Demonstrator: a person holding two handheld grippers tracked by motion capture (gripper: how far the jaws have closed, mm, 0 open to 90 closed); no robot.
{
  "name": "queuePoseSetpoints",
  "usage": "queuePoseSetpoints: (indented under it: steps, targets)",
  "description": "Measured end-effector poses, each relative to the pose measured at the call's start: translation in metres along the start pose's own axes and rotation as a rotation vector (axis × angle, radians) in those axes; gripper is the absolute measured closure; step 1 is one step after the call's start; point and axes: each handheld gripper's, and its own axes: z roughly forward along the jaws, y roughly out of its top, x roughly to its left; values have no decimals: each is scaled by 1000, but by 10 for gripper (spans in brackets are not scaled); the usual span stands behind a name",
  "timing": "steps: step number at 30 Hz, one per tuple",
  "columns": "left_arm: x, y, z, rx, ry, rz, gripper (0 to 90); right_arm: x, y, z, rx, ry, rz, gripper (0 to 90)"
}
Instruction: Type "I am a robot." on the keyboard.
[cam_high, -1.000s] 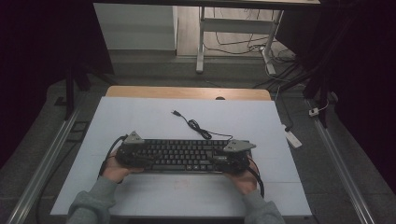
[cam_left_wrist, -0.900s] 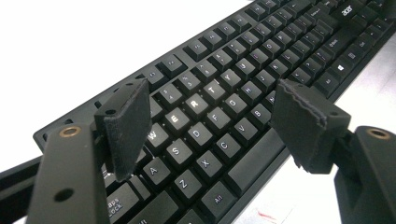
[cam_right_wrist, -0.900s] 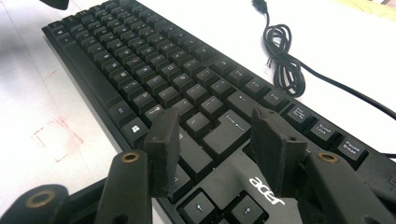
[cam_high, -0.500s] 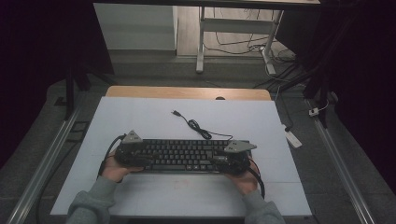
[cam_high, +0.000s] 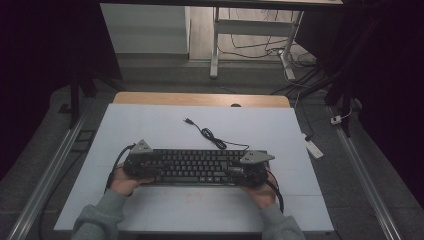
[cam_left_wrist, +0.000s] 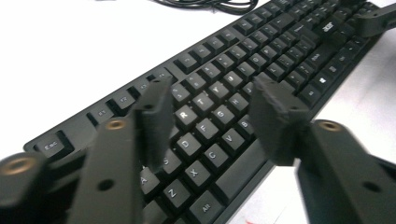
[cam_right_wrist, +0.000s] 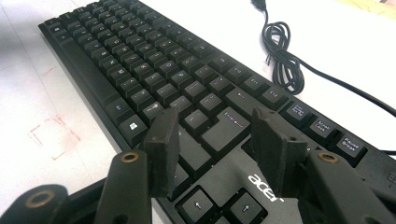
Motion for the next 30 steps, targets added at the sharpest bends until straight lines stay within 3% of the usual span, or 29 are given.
queuePoseSetpoints:
  steps: [12, 20, 30]
  targets:
    - [-8, 1, 5, 19, -32, 29, 883, 0, -1, 1, 7, 0, -1, 522]
    - [-16, 3, 18, 45, -56, 39, 890, 1, -1, 2, 4, 0, 2, 522]
    - [-26, 2, 36, 107, -69, 80, 890, 0, -1, 2, 7, 0, -2, 520]
